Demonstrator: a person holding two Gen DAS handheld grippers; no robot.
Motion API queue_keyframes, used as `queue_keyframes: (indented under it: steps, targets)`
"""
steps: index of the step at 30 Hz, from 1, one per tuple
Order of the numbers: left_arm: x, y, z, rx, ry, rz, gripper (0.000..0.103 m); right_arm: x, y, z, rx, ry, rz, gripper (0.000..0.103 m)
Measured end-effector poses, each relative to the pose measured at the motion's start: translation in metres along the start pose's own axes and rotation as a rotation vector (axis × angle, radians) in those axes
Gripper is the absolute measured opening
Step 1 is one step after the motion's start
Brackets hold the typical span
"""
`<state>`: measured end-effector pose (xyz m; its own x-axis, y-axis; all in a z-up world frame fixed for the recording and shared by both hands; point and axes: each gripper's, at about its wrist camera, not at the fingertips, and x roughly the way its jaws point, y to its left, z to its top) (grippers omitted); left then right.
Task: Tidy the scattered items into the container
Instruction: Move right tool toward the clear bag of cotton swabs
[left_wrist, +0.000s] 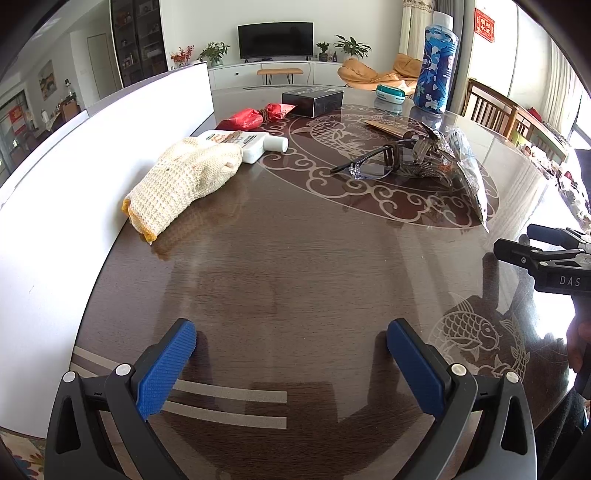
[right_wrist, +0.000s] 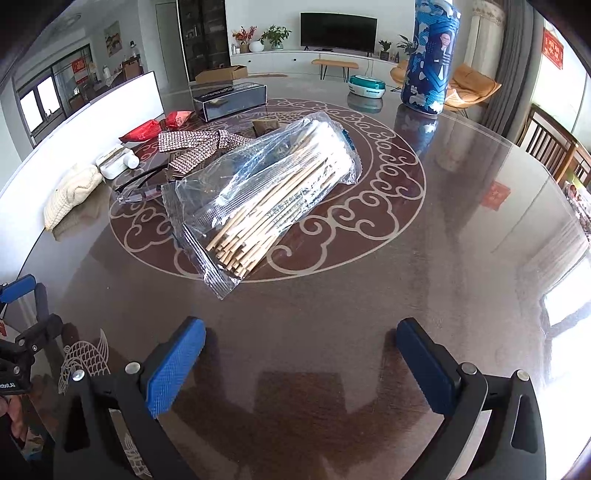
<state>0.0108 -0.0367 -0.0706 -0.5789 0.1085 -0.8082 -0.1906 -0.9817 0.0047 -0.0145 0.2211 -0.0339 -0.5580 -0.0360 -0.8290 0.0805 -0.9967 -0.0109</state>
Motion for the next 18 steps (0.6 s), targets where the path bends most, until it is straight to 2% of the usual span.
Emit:
queue_keyframes:
  steps: [18]
  targets:
    - [0.0046, 0.0020, 0.0075, 0.006, 0.038, -0.005, 0.103, 0.0013, -0.0012, 0.0037, 0.004, -0.007, -0.002, 0.103]
